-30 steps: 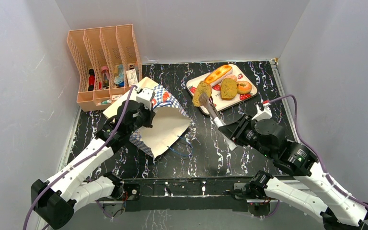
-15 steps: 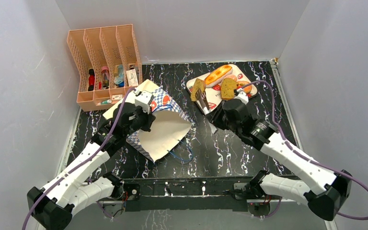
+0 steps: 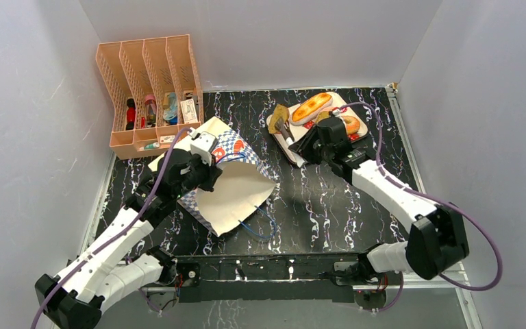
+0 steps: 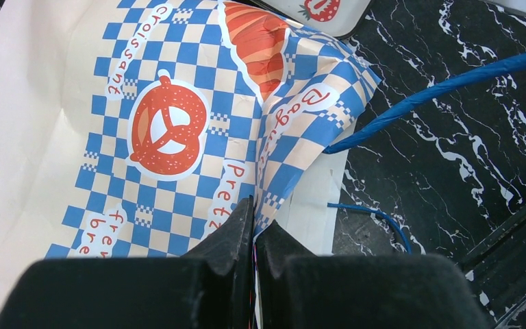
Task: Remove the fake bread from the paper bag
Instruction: Place the fake bread in the container.
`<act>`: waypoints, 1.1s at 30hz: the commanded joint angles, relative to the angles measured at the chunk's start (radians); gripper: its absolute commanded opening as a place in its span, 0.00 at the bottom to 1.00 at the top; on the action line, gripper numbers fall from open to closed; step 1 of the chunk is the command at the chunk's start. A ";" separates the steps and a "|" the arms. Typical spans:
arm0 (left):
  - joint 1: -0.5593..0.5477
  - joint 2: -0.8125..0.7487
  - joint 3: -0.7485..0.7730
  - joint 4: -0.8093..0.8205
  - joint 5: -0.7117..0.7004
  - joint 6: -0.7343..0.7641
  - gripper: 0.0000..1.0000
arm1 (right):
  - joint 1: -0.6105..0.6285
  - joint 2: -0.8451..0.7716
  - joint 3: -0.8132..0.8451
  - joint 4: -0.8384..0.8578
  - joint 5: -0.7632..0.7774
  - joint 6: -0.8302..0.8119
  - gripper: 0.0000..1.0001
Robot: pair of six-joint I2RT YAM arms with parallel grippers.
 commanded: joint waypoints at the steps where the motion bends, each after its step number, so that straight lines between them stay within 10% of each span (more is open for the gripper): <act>1: -0.001 -0.029 0.037 -0.021 0.022 -0.020 0.00 | -0.013 0.047 0.096 0.181 -0.047 0.001 0.00; 18: -0.001 -0.143 0.034 -0.090 -0.005 -0.054 0.00 | -0.073 0.177 0.065 0.244 -0.057 0.018 0.00; 33: -0.001 -0.092 0.066 -0.068 0.023 -0.011 0.00 | -0.096 0.217 0.063 0.203 -0.066 0.010 0.31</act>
